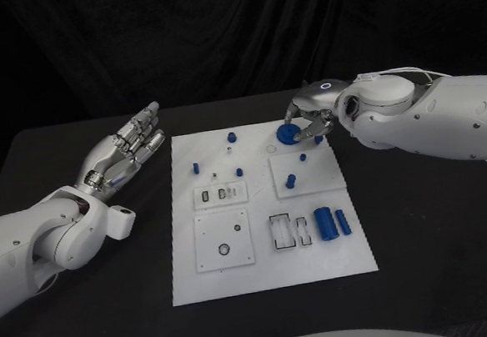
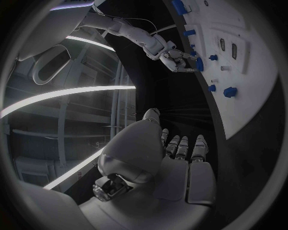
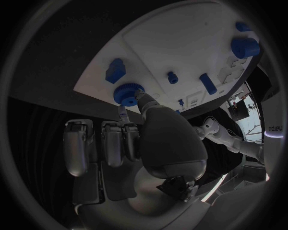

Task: Assemble the parts on the task board

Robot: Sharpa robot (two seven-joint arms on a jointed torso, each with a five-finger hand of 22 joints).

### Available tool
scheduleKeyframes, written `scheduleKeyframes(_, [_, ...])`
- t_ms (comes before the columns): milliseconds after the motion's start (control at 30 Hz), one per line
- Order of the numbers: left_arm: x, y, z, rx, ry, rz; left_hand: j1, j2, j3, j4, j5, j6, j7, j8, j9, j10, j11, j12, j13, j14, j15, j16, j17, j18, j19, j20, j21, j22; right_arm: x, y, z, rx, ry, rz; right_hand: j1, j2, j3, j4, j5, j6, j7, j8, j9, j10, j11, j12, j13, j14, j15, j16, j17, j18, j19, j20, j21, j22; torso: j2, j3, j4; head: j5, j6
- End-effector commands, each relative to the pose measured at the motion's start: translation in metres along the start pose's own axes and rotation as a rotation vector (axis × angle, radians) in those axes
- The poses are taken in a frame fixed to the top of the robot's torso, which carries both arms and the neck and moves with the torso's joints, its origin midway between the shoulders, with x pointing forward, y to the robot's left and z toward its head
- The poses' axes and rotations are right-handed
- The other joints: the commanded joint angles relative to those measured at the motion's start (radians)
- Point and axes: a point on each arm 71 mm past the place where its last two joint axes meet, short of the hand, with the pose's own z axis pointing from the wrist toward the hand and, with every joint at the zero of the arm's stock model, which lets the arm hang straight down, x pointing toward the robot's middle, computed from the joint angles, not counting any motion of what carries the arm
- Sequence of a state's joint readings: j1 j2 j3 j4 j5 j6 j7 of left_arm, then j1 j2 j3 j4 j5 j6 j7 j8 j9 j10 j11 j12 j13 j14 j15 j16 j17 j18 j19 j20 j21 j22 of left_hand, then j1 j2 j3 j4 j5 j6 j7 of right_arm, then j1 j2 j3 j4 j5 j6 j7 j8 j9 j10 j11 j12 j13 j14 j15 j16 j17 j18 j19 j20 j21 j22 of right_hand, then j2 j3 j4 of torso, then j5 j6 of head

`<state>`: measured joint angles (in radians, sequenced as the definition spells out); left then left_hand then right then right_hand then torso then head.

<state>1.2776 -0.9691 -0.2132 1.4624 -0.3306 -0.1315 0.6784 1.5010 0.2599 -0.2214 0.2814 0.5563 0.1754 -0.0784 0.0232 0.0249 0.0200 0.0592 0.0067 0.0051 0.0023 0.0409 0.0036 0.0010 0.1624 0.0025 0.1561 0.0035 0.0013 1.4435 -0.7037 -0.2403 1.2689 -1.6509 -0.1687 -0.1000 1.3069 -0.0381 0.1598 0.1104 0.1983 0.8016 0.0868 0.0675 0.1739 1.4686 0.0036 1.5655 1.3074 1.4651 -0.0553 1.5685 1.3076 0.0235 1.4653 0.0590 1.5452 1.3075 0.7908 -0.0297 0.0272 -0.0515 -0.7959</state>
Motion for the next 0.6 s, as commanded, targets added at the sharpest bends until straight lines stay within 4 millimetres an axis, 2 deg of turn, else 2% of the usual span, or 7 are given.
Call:
scheduleKeyframes(33, [0.0014,-0.0113,0.0008,0.145,0.015,-0.007,0.004,-0.004,0.004,0.0,0.006,0.002,0.007,0.002,0.0,-0.006,-0.003,-0.003,-0.001,-0.002,0.0,-0.004,-0.001,0.015,-0.002,0.005,-0.003,-0.001,0.0031,-0.0004,0.0,0.016,0.02,-0.017,-0.009,0.004,-0.008,-0.001,-0.009,-0.002,0.003,0.001,0.002,0.102,-0.003,0.005,0.263,0.106,-0.004,0.002,0.263,-0.016,0.089,-0.007,0.005,0.25,0.0,0.0013,0.0003,0.0,0.0])
scheduleKeyframes(300, [0.0012,-0.011,0.0009,0.143,0.016,-0.008,0.004,-0.004,0.004,0.0,0.006,0.002,0.007,0.002,0.0,-0.006,-0.003,-0.003,-0.001,-0.002,0.0,-0.004,-0.001,0.015,-0.002,0.005,-0.003,-0.001,0.003,0.0005,0.0031,0.017,0.014,-0.021,-0.011,0.006,-0.009,-0.001,-0.019,0.007,0.005,0.005,0.005,0.102,-0.001,0.005,0.263,0.106,-0.002,0.002,0.263,-0.016,0.089,-0.005,0.004,0.249,0.0,0.0017,-0.0022,0.0,-0.002])
scheduleKeyframes(433, [0.0008,-0.0106,0.0011,0.141,0.017,-0.008,0.004,-0.003,0.005,0.0,0.007,0.002,0.007,0.002,0.0,-0.006,-0.003,-0.003,-0.001,-0.002,0.001,-0.004,-0.001,0.016,-0.001,0.006,-0.002,0.0,0.0034,0.0021,0.0064,0.014,0.003,-0.042,-0.004,0.011,-0.006,-0.006,-0.01,0.013,0.005,0.007,0.007,0.102,-0.001,0.005,0.263,0.106,-0.002,0.002,0.263,-0.015,0.087,-0.004,0.003,0.248,0.0,0.0015,-0.001,-0.002,-0.003])
scheduleKeyframes(533, [0.001,-0.0105,0.0015,0.14,0.018,-0.009,0.004,-0.003,0.005,0.0,0.007,0.002,0.007,0.002,0.0,-0.006,-0.003,-0.003,-0.001,-0.002,0.001,-0.004,-0.001,0.016,-0.001,0.006,-0.002,0.0,0.0046,0.0041,0.0081,0.004,-0.01,-0.047,0.003,0.019,0.001,-0.011,0.009,0.039,0.004,0.017,0.015,0.102,-0.002,0.005,0.263,0.106,-0.002,0.002,0.263,-0.015,0.087,-0.004,0.003,0.248,0.001,0.0019,0.0001,-0.001,-0.003])
scheduleKeyframes(600, [0.001,-0.0104,0.0015,0.14,0.018,-0.009,0.004,-0.003,0.005,0.0,0.007,0.002,0.007,0.002,0.0,-0.006,-0.003,-0.003,-0.001,-0.002,0.001,-0.004,-0.001,0.016,-0.001,0.006,-0.002,0.0,0.0053,0.0056,0.0089,-0.004,-0.018,-0.048,0.013,0.027,0.012,-0.02,0.04,0.076,0.001,0.031,0.028,0.102,-0.004,0.005,0.263,0.106,-0.003,0.002,0.263,-0.015,0.087,-0.005,0.002,0.248,0.001,0.0019,0.0016,-0.001,-0.004])
